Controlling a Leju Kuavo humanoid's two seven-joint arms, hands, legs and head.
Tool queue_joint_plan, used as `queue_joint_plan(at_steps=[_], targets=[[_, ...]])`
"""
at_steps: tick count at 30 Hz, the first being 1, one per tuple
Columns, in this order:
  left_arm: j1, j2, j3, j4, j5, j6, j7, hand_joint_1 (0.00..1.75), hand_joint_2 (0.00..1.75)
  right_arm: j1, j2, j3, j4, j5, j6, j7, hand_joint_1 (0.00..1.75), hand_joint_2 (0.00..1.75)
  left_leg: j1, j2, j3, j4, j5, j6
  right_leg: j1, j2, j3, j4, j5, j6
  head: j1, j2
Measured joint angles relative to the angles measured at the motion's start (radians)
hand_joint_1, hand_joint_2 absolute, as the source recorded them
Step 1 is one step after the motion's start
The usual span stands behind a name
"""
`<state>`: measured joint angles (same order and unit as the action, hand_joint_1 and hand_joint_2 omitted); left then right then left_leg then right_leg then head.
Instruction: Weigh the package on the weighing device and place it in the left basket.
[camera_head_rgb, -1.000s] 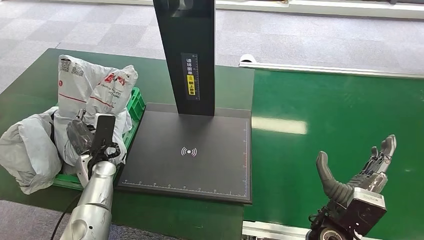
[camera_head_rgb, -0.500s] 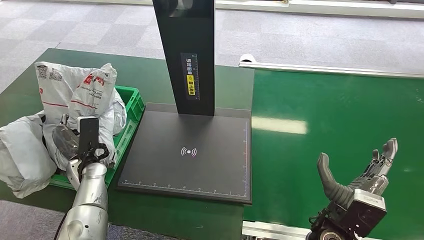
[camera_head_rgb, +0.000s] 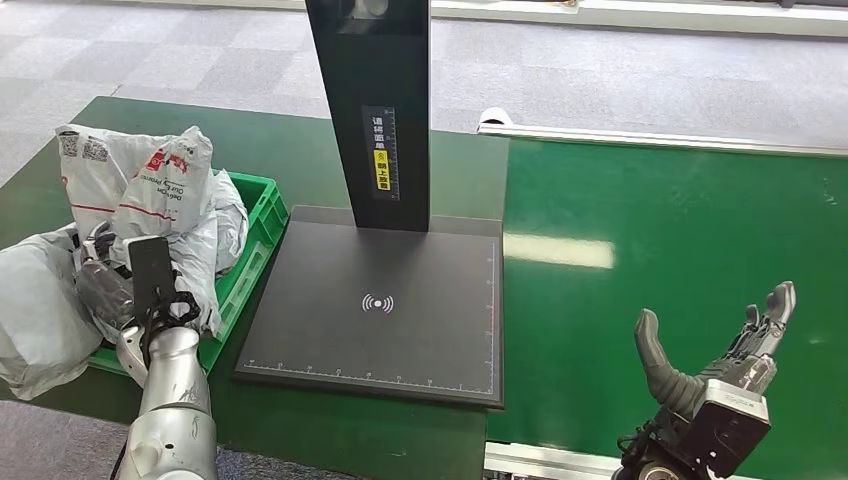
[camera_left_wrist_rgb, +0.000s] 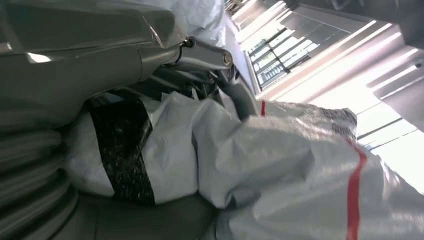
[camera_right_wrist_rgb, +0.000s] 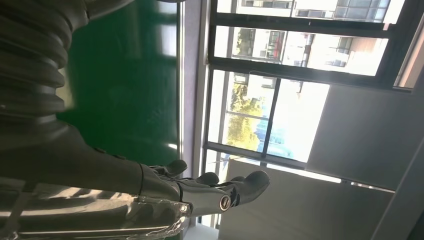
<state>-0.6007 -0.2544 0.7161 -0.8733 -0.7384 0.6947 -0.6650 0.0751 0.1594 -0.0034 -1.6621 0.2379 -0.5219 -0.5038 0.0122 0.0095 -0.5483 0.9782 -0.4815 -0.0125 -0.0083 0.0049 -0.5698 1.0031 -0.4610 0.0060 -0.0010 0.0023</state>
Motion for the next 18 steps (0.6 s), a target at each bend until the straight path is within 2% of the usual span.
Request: queue_joint_plan(at_steps=[4,8,18], targets=[[0.016,-0.006,-0.026,-0.028,0.111,0.0,-0.016,0.0,1.75,0.001,0.0,0.0,0.0,0.001,-0.002,0.0,0.0,1.75,0.0,0.0,-0.001,0.0,0.0,0.0,0.0,0.0,0.0,0.0,0.0,0.0,0.0,0.0],[0.052,-0.012,-0.086,-0.088,0.224,0.0,-0.028,0.0,1.75,0.003,0.001,-0.001,0.0,0.0,-0.003,0.0,0.0,1.75,0.0,0.0,-0.002,0.0,0.0,0.0,0.0,0.0,-0.001,0.0,0.0,0.0,0.0,0.0],[0.166,-0.029,-0.268,-0.333,0.36,0.0,-0.035,0.0,1.75,0.006,0.001,-0.001,0.0,-0.005,-0.003,-0.008,0.0,1.75,-0.001,-0.002,-0.004,0.0,0.0,0.0,-0.001,-0.001,-0.003,0.0,0.0,0.0,0.0,0.0]])
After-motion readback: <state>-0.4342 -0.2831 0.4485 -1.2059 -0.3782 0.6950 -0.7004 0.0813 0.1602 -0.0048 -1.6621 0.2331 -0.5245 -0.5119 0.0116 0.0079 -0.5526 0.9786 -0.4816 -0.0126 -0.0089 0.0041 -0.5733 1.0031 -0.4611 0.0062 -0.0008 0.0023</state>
